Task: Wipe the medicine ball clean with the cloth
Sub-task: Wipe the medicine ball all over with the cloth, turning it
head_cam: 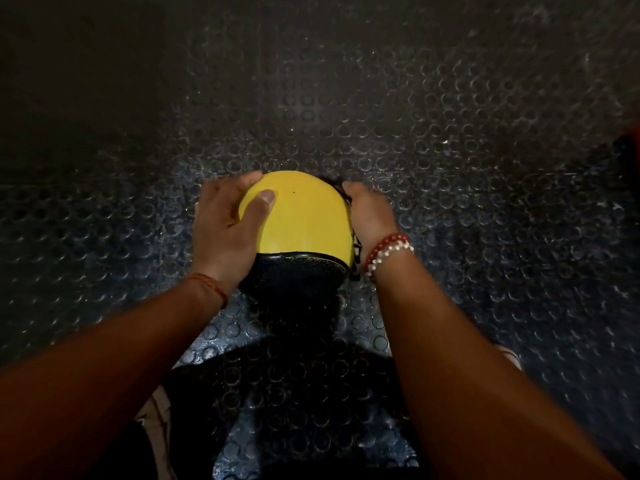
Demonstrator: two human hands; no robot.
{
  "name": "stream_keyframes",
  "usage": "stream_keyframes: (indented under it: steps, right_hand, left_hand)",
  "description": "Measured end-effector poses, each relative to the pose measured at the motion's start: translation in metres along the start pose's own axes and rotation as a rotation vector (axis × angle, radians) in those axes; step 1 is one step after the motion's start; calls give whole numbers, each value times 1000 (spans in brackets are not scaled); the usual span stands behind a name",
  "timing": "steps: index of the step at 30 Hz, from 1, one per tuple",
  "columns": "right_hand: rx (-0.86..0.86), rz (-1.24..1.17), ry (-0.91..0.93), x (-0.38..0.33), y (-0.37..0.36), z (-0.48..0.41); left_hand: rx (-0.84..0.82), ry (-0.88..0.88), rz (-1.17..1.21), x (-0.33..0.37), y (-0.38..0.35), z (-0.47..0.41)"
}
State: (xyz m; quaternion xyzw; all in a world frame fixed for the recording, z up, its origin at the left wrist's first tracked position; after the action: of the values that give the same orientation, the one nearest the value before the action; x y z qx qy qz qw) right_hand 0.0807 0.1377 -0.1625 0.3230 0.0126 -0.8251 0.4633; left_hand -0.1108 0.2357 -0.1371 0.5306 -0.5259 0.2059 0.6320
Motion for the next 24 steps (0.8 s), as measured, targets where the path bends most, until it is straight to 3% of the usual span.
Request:
stream_keyframes:
  steps: [4, 9, 14, 19, 24]
  right_hand:
    - [42, -131, -136, 33, 7, 2]
    - [217, -243, -56, 51, 5, 20]
    - [367, 39, 335, 14, -3, 55]
    - [216, 276, 409, -24, -14, 33]
    - [2, 87, 118, -19, -8, 2]
  left_hand:
    - [-4, 10, -17, 2, -2, -2]
    - [4, 25, -20, 3, -2, -4]
    - [-20, 5, -60, 4, -2, -4]
    - [-26, -9, -41, 4, -2, -3]
    - [-25, -3, -12, 0, -3, -4]
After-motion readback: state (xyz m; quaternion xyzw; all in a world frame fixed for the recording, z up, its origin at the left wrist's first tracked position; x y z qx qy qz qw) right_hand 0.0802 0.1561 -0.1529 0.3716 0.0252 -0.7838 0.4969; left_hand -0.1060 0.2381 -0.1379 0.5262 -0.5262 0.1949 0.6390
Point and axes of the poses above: each hand's wrist, its own z-axis away from the middle knuckle, its own y-axis out of the back of the hand, x = y × z, the point moved 9 cm from there along -z, towards the middle knuckle, and after that the axes turned 14 degrees about -y, right-handed, at the moved point
